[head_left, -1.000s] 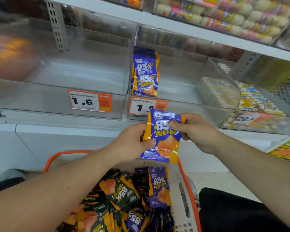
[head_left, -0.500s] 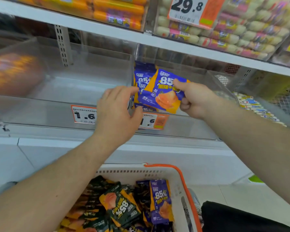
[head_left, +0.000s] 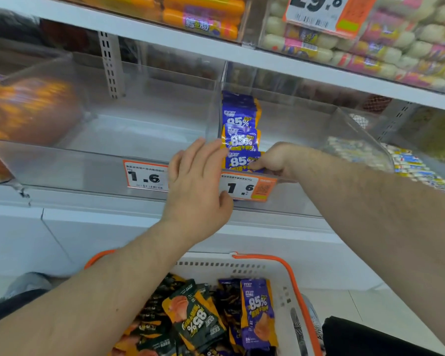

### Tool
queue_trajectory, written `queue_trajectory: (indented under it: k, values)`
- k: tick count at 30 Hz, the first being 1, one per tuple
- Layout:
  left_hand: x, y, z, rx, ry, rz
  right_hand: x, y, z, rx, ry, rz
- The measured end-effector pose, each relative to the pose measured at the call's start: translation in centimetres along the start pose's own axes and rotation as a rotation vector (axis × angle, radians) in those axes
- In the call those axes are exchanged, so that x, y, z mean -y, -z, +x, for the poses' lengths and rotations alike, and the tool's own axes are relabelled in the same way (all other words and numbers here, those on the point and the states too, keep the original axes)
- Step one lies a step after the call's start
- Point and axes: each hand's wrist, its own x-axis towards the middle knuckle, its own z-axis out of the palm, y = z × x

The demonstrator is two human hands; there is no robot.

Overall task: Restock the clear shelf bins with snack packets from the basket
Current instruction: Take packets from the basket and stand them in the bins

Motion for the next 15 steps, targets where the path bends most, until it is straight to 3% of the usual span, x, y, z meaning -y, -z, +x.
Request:
queue_trajectory:
  k: [4, 6, 9, 11, 13, 15]
  values:
    - [-1.7, -0.4, -0.4, -0.099, -0.221, -0.115, -0.1, 1.0, -0.9, -0.102, 0.041, -0.188]
    - [-2.4, -1.1, -1.0, -0.03, -0.247, -0.206, 0.1, 1.5, -1.4, -0.299, 0.172, -0.375]
    - [-2.6, -2.8, -3.2, 0.202, -0.193, -0.308, -1.5, 1.3, -3.8, -0.734, 0.587, -0.32]
    - [-2.5, -3.7, -4.8, 0.453, -0.13, -0.265, -3.8, -0.2, -6.4, -0.895, 0.974, -0.243]
    - [-2.3, -4.6, -6.1, 0.743, -0.128, -0.098, -6.8, -2.5, -7.7, -0.832, 1.167, -0.181]
    - [-2.2, -5.2, -7.3, 0.937, -0.138, 0.009, -10.2, -5.0, -8.0, -0.638, 1.09, -0.069]
